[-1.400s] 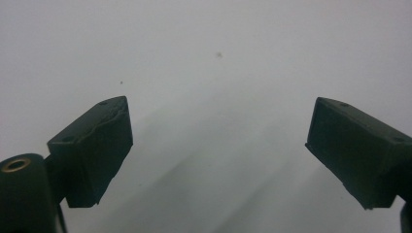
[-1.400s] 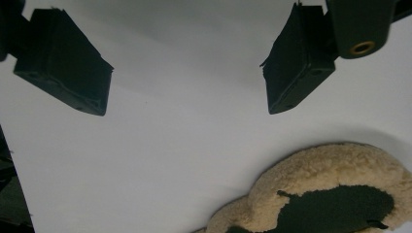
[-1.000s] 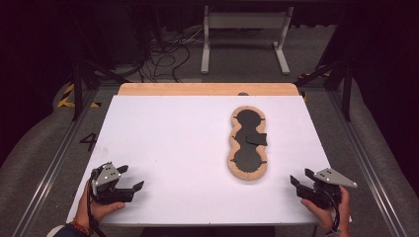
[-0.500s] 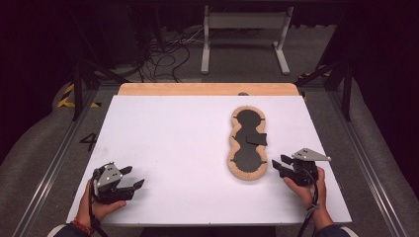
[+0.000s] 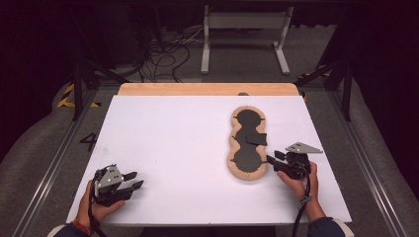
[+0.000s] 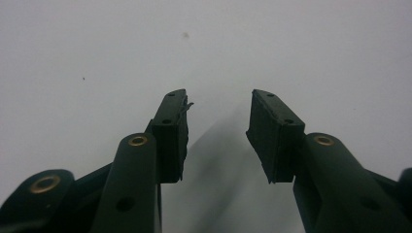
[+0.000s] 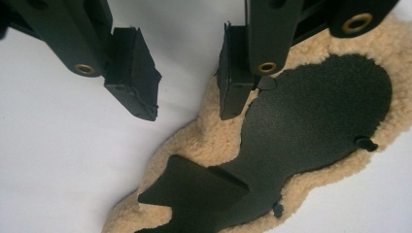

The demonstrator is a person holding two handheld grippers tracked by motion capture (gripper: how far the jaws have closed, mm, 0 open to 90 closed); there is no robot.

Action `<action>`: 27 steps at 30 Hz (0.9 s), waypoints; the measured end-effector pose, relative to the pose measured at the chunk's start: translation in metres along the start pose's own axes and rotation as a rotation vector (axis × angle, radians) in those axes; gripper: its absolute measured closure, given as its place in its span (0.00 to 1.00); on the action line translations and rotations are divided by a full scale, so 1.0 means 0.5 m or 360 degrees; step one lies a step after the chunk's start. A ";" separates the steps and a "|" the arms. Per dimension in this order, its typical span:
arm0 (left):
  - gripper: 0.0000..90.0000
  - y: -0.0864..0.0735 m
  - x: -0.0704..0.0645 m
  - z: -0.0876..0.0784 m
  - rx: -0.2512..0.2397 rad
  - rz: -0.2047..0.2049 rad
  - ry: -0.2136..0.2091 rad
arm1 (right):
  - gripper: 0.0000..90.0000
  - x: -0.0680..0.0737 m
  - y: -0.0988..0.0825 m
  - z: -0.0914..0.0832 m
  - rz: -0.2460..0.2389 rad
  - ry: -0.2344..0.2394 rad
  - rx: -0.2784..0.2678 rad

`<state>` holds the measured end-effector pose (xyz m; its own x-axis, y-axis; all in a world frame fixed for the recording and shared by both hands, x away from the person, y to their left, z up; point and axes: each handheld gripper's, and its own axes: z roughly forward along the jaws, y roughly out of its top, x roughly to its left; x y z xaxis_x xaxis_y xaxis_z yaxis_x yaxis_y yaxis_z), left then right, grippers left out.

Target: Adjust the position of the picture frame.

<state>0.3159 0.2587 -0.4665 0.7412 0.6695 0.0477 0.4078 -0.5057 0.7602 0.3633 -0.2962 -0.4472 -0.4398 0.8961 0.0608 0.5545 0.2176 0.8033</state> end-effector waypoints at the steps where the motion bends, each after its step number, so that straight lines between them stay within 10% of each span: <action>1: 0.63 0.000 0.000 0.000 0.0000 -0.0001 0.0003 | 0.65 0.000 0.000 0.000 0.0004 0.0002 -0.0001; 14: 0.71 0.000 -0.002 0.003 0.0006 0.0016 0.0000 | 0.77 0.017 0.013 -0.001 -0.0003 0.0023 -0.0053; 21: 0.84 0.000 -0.004 0.002 0.0009 0.0043 -0.0029 | 1.00 0.019 0.027 -0.003 -0.0118 -0.0157 -0.0073; 27: 0.90 0.002 -0.004 0.000 -0.0002 0.0040 -0.0031 | 1.00 0.010 0.024 0.039 -0.0107 -0.0143 0.0085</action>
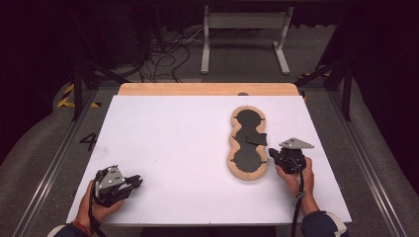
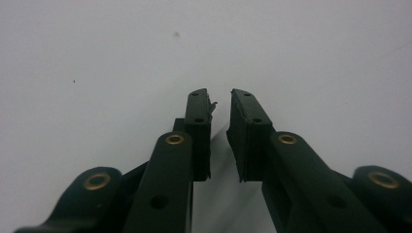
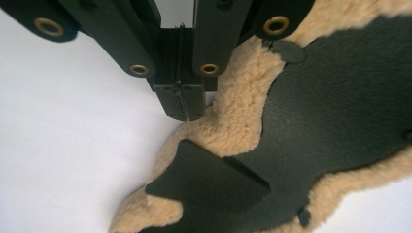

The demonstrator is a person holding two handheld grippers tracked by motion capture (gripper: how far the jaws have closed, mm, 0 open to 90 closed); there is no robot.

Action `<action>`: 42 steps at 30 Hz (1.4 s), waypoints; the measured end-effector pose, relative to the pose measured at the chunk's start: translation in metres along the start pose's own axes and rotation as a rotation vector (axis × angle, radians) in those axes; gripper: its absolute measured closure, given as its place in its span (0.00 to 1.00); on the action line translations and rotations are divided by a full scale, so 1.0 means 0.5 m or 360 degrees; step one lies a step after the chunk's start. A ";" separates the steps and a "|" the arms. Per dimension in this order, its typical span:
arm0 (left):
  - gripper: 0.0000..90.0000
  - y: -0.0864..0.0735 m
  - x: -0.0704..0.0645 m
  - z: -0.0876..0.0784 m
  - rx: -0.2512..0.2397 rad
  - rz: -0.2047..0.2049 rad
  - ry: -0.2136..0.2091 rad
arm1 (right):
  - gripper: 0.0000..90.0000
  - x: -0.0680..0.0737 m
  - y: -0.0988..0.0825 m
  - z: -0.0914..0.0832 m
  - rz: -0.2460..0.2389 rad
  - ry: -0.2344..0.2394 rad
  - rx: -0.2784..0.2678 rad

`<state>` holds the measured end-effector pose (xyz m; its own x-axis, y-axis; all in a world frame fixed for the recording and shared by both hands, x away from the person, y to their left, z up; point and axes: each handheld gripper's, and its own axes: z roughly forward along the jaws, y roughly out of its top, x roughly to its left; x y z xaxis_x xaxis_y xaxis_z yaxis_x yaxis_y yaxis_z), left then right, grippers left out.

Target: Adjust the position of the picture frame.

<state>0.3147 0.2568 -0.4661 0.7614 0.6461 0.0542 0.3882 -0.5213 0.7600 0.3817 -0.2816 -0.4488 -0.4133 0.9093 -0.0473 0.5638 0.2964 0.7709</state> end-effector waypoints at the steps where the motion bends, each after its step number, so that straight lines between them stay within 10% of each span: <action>1: 0.93 0.001 0.001 -0.001 -0.0005 0.0014 -0.0003 | 1.00 0.002 0.001 0.008 -0.0005 0.0023 0.0014; 12: 1.00 0.003 0.005 0.002 0.0005 -0.0017 -0.0016 | 1.00 0.022 0.005 0.027 -0.0074 0.0224 0.0064; 42: 1.00 0.012 0.006 0.015 0.0024 -0.0006 -0.0023 | 1.00 0.163 0.037 0.054 -0.0314 0.0396 0.0058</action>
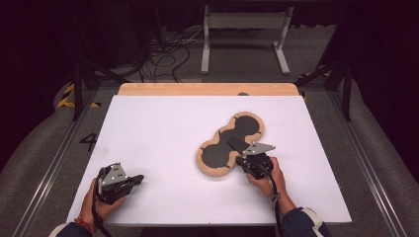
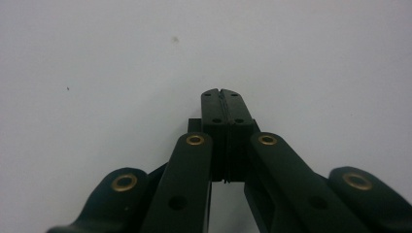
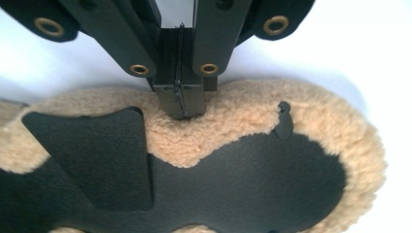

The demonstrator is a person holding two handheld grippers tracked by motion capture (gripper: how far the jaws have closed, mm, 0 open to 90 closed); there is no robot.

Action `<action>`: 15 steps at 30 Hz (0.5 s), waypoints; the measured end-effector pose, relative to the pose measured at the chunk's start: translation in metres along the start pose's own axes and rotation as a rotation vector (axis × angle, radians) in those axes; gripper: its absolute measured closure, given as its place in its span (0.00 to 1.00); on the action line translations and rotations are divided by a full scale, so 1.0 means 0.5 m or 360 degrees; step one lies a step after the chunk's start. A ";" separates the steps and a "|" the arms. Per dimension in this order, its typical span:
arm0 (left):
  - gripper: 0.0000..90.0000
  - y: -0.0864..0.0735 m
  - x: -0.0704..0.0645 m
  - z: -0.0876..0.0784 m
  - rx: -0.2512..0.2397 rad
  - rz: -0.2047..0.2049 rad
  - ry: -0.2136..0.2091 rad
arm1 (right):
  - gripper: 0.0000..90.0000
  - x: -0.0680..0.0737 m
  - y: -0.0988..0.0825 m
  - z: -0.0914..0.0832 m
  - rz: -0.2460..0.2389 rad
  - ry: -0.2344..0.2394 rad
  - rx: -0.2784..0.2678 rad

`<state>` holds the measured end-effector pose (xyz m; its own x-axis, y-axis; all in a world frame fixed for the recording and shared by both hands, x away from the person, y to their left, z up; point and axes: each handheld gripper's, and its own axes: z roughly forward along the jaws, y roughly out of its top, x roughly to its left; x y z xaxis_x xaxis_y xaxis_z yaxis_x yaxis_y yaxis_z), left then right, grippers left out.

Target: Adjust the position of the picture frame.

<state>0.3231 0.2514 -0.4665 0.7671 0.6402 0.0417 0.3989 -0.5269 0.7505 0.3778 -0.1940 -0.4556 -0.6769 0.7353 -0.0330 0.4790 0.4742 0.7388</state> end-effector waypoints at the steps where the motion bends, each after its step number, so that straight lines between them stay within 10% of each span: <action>1: 1.00 0.000 0.000 0.001 -0.0001 -0.0003 0.0000 | 1.00 0.005 0.002 0.003 0.0001 0.0006 0.0000; 15: 1.00 0.008 0.012 0.003 -0.0009 -0.0045 0.0018 | 1.00 0.057 0.040 0.049 -0.0049 0.0005 0.0021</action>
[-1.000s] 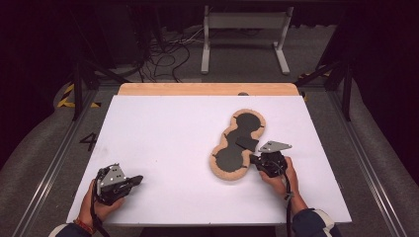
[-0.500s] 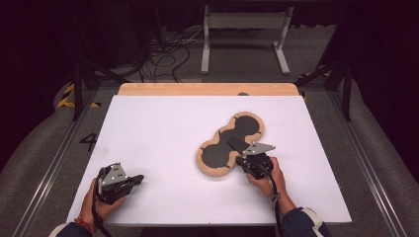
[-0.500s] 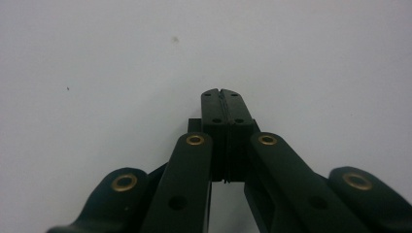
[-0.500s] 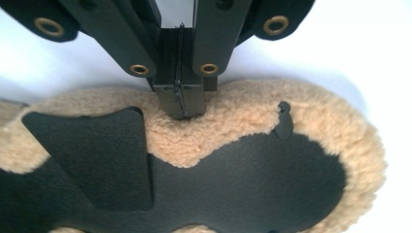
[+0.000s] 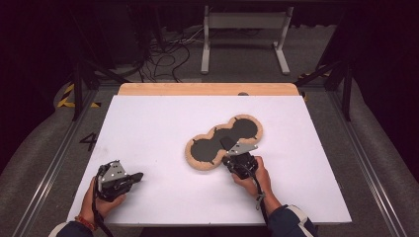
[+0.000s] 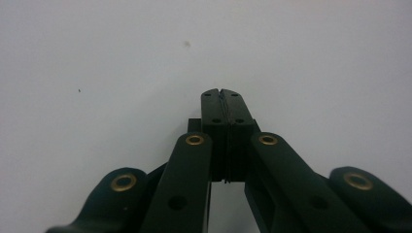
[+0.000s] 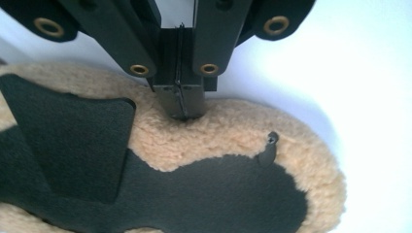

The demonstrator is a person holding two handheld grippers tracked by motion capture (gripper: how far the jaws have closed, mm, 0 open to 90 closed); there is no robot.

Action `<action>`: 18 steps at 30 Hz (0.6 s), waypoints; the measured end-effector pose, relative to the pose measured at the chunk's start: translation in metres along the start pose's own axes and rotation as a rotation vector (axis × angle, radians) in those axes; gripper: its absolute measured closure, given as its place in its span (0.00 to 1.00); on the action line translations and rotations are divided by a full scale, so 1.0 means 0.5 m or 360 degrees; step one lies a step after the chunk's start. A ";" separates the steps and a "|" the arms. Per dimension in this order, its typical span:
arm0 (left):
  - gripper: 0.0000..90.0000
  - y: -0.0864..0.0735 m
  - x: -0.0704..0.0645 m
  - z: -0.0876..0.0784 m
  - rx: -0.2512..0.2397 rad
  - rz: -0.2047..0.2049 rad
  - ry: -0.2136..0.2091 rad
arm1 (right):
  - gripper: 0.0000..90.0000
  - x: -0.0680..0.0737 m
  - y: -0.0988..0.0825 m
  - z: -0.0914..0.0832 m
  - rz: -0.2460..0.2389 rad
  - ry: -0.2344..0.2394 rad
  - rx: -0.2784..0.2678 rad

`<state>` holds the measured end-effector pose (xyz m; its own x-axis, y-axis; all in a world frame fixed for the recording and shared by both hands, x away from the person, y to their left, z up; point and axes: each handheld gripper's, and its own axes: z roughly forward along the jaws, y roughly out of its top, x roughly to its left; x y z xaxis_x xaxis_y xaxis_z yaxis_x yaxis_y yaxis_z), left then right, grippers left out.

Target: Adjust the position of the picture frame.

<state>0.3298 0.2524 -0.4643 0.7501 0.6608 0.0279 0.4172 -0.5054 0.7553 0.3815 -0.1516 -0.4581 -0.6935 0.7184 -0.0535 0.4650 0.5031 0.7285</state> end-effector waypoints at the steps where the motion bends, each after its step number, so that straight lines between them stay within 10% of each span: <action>1: 1.00 0.005 0.002 0.002 0.0000 0.0001 0.0008 | 1.00 0.005 0.005 0.005 -0.0008 0.0001 -0.0001; 18: 0.99 0.052 0.025 0.035 -0.0031 -0.0046 0.0022 | 1.00 0.034 0.043 0.037 -0.0034 0.0024 0.0011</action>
<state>0.3590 0.2376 -0.4557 0.7304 0.6829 0.0147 0.4285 -0.4750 0.7686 0.3899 -0.1198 -0.4562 -0.7118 0.7000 -0.0587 0.4535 0.5218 0.7225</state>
